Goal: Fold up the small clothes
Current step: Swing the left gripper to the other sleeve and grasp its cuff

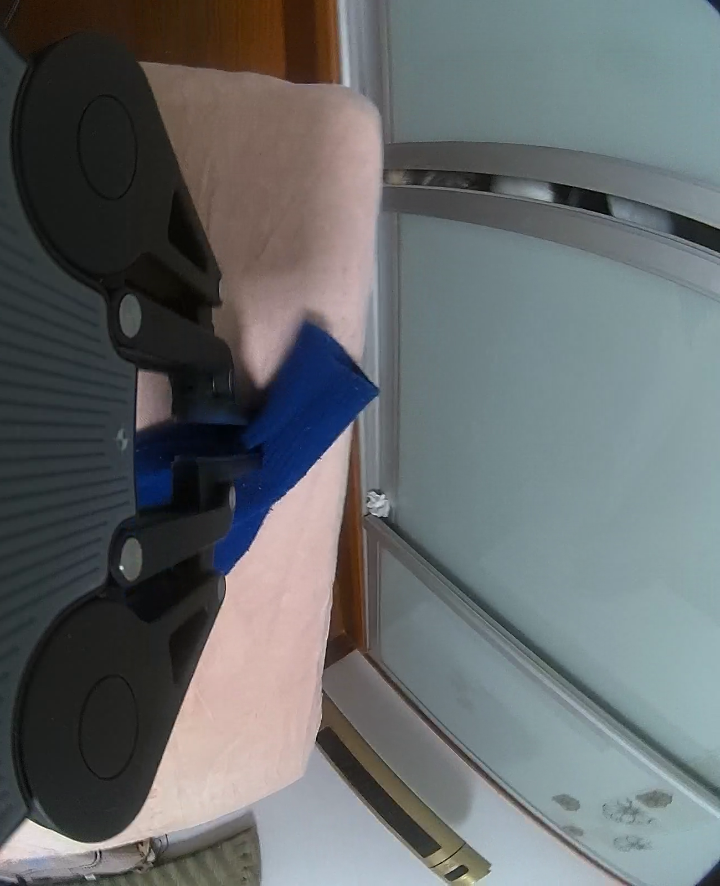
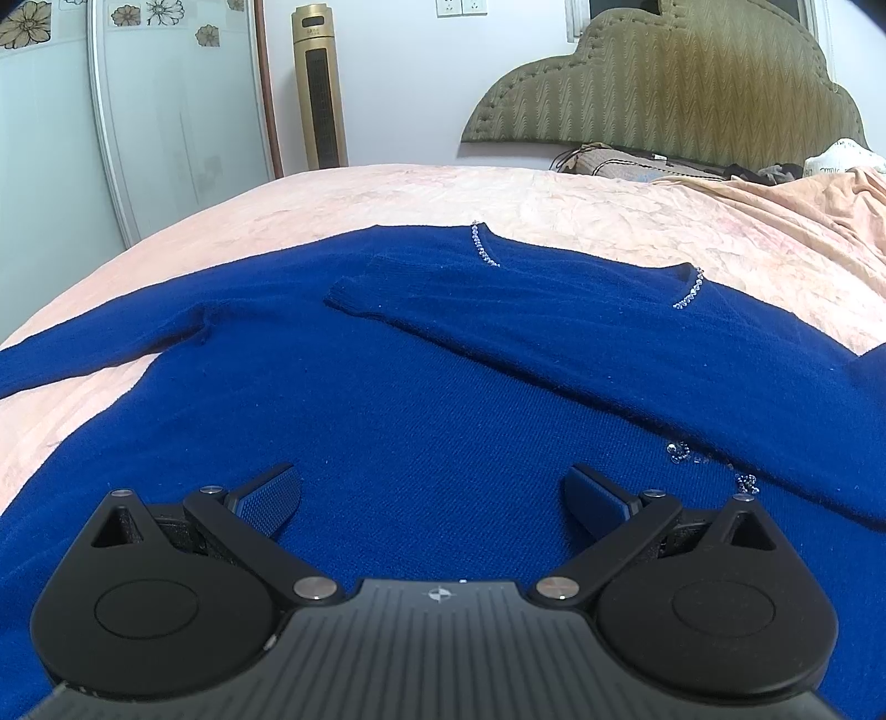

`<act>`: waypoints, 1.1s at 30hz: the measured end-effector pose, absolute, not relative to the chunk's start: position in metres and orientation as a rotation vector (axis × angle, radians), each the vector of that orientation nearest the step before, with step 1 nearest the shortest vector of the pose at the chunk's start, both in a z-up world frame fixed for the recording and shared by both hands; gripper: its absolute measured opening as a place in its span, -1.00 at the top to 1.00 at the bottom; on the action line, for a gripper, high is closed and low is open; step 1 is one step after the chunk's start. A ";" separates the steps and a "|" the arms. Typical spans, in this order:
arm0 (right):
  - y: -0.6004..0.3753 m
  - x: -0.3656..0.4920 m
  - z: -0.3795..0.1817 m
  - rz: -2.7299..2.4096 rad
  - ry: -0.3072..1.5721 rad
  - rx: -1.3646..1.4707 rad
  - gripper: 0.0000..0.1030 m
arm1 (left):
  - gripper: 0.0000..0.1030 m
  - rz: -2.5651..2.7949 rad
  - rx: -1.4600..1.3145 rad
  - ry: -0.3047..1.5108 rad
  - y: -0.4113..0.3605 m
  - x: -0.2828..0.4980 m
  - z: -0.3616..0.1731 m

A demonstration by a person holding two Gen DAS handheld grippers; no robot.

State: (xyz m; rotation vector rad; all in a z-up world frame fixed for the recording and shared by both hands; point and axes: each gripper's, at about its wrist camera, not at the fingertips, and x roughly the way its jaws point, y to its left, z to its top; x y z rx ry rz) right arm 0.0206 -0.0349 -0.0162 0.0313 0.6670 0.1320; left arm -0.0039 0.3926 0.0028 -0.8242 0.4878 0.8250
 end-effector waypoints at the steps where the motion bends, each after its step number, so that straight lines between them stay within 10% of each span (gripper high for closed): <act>1: -0.035 0.021 -0.016 0.132 0.667 0.031 -1.00 | 0.84 0.827 -0.794 0.481 0.389 -0.002 0.006; 17: -0.076 -0.011 0.003 0.007 0.578 0.094 -0.99 | 0.85 0.190 -0.260 0.362 0.166 0.080 0.115; 29: -0.147 -0.043 -0.010 -0.185 0.554 0.240 -0.99 | 0.84 -0.203 -0.022 0.566 0.005 0.095 0.063; 33: -0.152 -0.043 -0.020 -0.178 0.572 0.274 -1.00 | 0.46 -0.063 0.157 0.583 0.018 0.098 0.049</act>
